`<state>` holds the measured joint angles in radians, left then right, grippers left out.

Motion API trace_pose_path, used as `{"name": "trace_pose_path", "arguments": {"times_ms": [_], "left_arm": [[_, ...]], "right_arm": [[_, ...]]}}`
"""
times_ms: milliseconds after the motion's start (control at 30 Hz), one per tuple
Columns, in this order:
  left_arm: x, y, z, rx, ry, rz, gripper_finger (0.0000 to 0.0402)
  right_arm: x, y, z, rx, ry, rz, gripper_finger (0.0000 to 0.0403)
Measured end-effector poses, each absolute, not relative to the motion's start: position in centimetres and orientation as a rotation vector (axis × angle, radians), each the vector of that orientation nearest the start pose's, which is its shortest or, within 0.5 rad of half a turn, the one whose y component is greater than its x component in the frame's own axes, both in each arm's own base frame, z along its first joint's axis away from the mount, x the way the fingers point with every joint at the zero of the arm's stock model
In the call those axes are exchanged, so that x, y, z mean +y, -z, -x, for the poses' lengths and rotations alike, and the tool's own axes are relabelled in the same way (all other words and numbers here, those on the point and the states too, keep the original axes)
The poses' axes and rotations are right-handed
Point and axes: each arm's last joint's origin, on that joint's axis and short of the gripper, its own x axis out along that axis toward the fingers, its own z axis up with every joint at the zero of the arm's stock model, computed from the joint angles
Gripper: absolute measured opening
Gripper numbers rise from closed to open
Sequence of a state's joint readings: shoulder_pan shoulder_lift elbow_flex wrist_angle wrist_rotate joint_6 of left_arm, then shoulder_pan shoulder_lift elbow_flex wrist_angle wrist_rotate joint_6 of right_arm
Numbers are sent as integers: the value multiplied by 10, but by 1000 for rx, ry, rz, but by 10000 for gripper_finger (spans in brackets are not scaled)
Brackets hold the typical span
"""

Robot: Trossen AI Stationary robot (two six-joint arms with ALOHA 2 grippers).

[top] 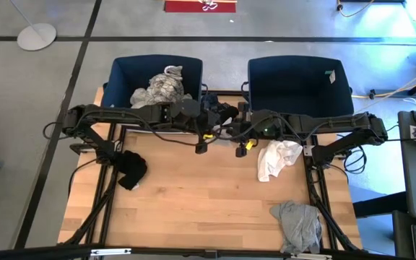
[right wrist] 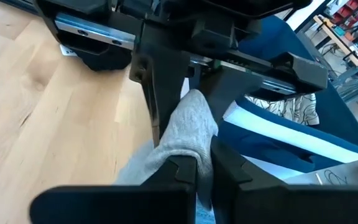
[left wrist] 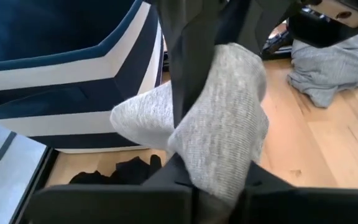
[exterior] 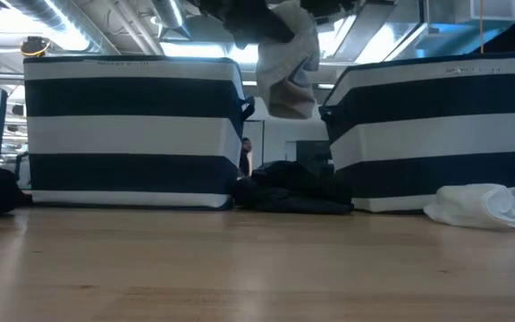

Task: Sort clothes
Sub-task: Put the gray shorts into the left blue bin

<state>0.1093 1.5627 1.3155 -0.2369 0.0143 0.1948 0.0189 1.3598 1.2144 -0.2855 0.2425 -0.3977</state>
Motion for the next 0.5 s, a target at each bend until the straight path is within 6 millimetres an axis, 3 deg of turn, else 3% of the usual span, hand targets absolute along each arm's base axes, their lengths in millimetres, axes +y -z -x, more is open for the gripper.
{"name": "trace_pose_path", "arguments": {"times_ms": [100, 267, 500], "left_arm": [[38, -321, -354, 492, -44, -165, 11], [38, -320, -353, 504, -43, -159, 11], [38, -327, -347, 494, -51, -183, 8]], "right_arm": [[-1, -345, -303, 468, 134, 439, 50], [-1, -348, -300, 458, 135, 437, 135], [-2, -375, -266, 439, 166, 346, 224]]}}
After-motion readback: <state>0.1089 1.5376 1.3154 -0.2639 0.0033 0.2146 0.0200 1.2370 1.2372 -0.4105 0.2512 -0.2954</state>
